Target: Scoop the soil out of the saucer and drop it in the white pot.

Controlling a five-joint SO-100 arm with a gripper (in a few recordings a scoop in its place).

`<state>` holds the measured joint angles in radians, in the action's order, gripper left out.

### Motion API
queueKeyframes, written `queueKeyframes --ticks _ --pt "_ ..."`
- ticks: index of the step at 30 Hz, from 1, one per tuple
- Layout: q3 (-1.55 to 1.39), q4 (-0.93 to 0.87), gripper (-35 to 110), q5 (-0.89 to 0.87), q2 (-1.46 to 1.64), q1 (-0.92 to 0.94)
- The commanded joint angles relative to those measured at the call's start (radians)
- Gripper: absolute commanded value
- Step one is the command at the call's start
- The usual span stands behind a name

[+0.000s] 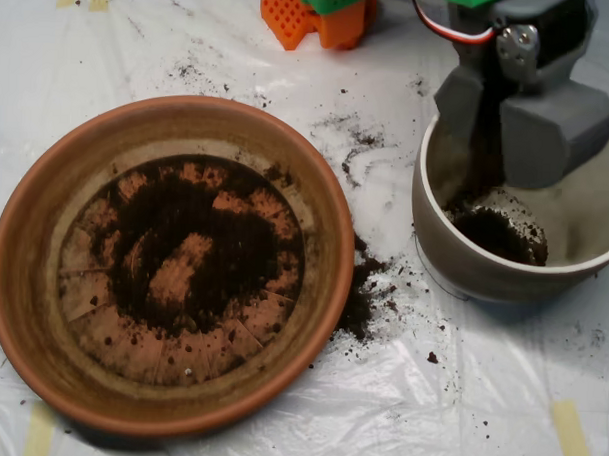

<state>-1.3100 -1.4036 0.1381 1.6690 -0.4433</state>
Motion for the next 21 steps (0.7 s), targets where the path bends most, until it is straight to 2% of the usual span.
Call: queueKeyframes --ticks 1,15,21 --pt "0.046 0.009 31 0.012 0.026 -0.029" --pt "0.051 -0.031 32 -0.021 0.063 -0.043" --pt "0.225 -0.064 38 -0.147 0.028 0.021"
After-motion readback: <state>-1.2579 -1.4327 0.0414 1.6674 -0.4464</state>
